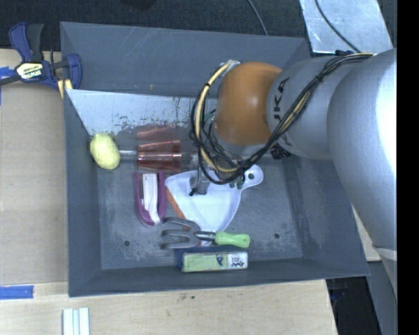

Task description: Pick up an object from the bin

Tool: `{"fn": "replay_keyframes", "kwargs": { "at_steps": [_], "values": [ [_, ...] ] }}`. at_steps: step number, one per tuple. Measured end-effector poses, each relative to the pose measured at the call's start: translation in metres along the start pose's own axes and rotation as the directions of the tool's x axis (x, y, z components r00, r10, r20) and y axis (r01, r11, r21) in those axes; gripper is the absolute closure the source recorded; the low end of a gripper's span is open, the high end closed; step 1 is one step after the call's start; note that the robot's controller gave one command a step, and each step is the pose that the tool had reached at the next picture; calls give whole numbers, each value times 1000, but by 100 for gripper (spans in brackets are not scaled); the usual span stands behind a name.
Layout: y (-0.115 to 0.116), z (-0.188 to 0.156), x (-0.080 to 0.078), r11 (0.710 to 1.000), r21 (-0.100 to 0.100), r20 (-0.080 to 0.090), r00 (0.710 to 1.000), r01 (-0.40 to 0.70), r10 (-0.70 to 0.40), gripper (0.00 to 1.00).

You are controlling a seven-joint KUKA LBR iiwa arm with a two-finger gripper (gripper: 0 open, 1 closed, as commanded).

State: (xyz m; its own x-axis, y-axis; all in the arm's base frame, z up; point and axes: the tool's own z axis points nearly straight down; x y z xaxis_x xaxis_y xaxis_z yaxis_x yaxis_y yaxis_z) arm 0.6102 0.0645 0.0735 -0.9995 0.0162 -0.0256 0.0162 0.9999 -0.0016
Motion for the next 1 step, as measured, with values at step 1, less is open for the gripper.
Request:
{"fn": "replay_keyframes", "kwargs": {
  "at_steps": [1],
  "values": [
    [7,-18,-3,1000,0,5,1000,-17,17,100]
  ]
}}
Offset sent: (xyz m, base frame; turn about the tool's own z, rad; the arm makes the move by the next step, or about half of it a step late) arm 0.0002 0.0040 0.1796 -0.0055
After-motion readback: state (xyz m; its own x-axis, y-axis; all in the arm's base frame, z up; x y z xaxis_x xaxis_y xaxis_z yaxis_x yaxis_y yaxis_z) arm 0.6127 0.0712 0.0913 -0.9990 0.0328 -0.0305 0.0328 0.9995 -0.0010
